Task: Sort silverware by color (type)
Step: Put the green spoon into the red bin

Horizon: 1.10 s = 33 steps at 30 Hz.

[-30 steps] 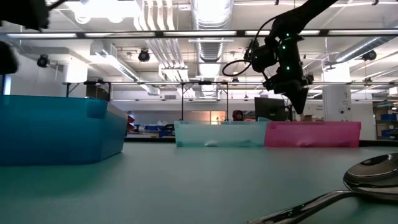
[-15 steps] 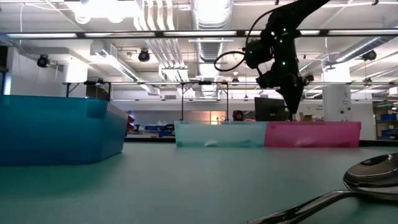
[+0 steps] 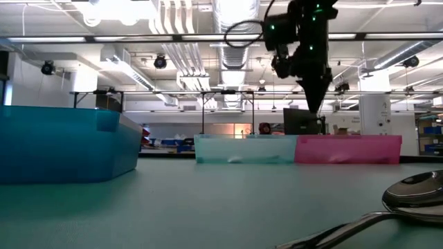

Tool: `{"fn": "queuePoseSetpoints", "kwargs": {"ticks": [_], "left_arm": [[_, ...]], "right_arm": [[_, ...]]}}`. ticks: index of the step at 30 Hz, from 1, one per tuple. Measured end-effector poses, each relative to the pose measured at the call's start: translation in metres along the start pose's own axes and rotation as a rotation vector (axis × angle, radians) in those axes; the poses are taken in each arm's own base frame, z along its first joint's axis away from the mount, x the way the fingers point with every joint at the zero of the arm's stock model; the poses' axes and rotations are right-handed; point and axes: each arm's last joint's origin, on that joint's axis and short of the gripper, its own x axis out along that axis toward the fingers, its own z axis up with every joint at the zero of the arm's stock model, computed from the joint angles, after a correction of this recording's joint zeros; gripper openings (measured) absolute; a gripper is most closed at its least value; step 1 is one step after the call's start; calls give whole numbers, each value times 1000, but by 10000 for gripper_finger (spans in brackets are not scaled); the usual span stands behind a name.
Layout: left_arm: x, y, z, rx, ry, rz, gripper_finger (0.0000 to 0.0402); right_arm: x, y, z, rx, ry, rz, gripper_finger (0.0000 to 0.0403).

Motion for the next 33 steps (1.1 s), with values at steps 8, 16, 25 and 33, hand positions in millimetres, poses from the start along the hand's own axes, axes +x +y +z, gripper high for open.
{"fn": "queuePoseSetpoints", "kwargs": {"ticks": [8,16,25,33], "left_arm": [[29,-15,7,-19,29,133,73],[37,-17,12,-37,-55,178,73],[54,-15,13,-134,-127,147,73],[69,-10,13,-134,-114,220,73]], "right_arm": [[-16,17,3,-52,-81,16,105],[-18,19,13,-36,-193,41,95],[-22,22,26,-19,-324,77,102],[-25,24,34,-5,-416,98,94]]}}
